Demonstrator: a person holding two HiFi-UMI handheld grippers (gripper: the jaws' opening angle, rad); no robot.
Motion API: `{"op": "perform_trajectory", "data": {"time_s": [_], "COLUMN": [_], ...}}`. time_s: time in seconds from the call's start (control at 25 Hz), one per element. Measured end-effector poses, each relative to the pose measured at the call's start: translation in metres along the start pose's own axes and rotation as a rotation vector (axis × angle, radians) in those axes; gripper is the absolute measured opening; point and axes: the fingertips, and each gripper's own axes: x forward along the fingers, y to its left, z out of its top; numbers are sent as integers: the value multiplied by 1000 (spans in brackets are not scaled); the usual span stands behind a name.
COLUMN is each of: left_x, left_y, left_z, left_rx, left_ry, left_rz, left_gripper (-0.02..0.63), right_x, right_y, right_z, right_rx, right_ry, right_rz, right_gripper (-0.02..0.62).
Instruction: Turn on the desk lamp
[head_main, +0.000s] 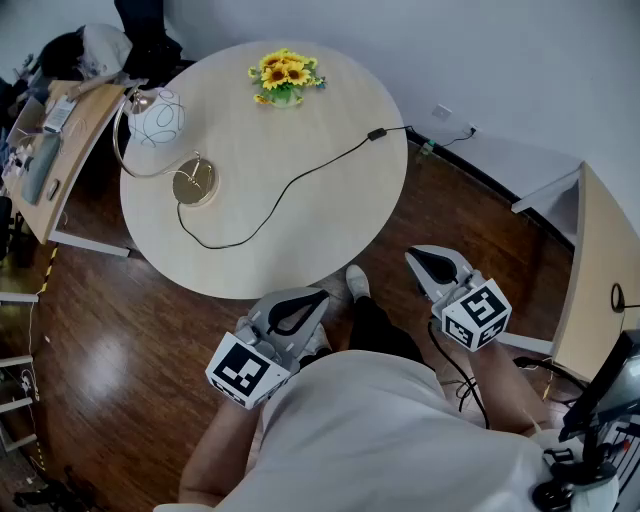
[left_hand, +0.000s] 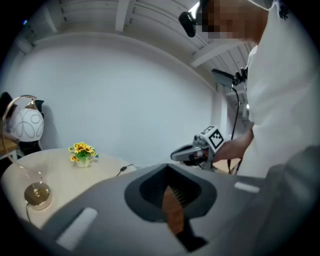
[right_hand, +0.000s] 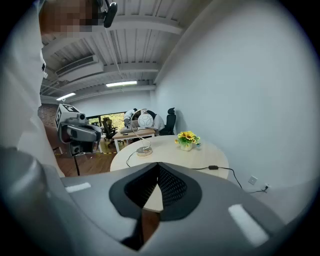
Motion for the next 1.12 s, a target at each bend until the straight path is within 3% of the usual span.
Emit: {"op": "perform_trajectory", "data": {"time_s": [0.6, 0.88, 1.12], "left_x": [69, 90, 101], "left_y": [118, 139, 159], "left_z": [57, 56, 55], "left_rx": [-63, -83, -118], "left_ry": [-36, -3, 6], "left_rz": [258, 337, 397], "left_gripper": [18, 18, 18], "right_x": [194, 253, 297], "right_y": [-216, -284, -317], "right_z": [-29, -70, -103], "right_rx": [-129, -168, -207], "right_ry": [264, 418, 547], "right_rz": [79, 100, 131], "right_gripper": [3, 3, 3]}}
